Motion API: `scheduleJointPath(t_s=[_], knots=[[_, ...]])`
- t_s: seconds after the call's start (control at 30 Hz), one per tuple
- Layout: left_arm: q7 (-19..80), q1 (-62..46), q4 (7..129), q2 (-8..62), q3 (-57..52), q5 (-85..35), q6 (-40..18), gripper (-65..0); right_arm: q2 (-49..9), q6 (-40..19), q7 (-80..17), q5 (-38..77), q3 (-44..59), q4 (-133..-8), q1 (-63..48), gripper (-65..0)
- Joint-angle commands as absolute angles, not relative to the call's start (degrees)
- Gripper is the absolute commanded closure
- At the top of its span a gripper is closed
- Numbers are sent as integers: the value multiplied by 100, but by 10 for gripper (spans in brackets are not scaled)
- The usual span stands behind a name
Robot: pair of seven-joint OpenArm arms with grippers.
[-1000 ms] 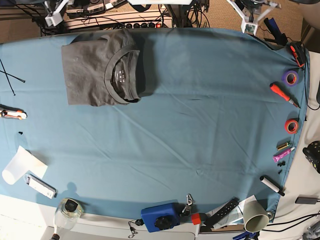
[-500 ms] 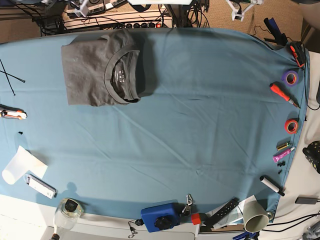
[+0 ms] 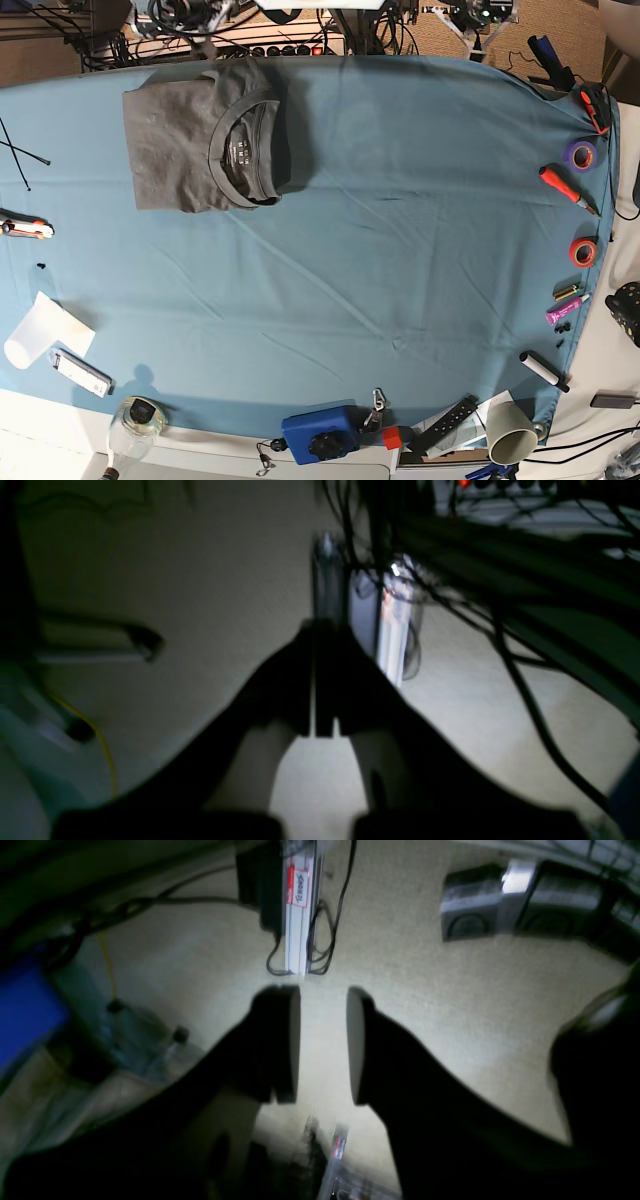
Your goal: Fold the T-shirt properly
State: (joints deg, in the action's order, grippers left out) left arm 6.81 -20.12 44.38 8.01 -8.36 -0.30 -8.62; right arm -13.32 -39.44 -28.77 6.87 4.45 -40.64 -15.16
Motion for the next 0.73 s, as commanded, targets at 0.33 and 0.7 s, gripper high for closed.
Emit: scheduleJointPath(t_s=[0.33,0.7], knots=[[-355,-2060,3885,558,-843,191,-384,0,-1400,-2670,-1461,301,379,-3627,-1302,-166],[-456,-2082,3889,397,-845,193,-185,0,-1415,-2674,-1483,663,379,-3632,-1299,-167]])
